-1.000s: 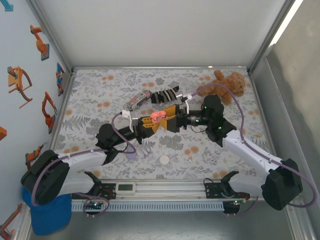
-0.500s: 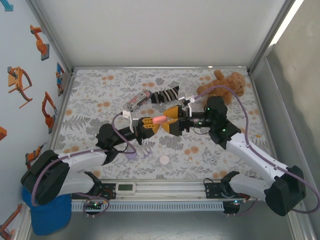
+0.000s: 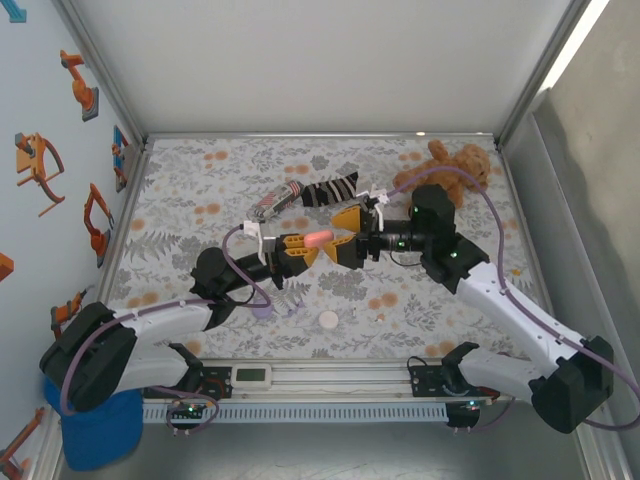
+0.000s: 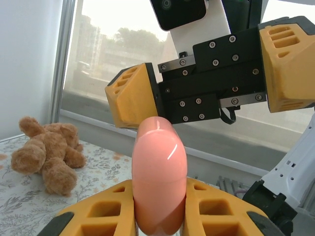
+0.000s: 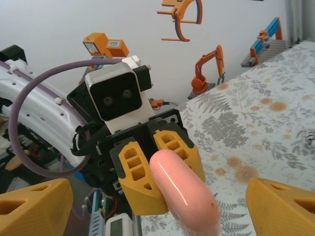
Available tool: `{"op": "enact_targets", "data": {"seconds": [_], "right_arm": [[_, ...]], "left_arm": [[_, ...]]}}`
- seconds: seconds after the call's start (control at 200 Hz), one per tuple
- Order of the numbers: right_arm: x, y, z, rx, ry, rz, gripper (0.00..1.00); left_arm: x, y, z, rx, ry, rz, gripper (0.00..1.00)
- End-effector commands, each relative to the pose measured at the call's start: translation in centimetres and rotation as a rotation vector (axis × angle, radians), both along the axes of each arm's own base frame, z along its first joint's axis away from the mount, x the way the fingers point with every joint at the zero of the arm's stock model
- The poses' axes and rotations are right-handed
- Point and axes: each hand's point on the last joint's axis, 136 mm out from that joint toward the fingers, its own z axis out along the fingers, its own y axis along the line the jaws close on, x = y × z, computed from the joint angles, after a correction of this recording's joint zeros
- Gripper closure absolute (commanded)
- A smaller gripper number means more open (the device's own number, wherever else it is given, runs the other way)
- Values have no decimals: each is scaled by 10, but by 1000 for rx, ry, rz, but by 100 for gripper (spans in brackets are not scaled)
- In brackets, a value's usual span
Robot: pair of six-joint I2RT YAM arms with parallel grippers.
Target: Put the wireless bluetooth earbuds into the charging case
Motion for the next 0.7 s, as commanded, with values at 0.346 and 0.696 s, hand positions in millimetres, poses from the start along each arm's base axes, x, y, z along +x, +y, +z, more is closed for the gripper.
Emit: {"op": "enact_targets", "data": {"seconds": [0.346, 0.696], "right_arm": [[-3, -31, 11, -97, -393, -133, 0], [-15, -23, -4, -94, -428, -14, 0]], "left_arm": [[-12, 10, 16, -21, -55, 5, 100], [-18, 13, 19, -22, -70, -8, 100]]}}
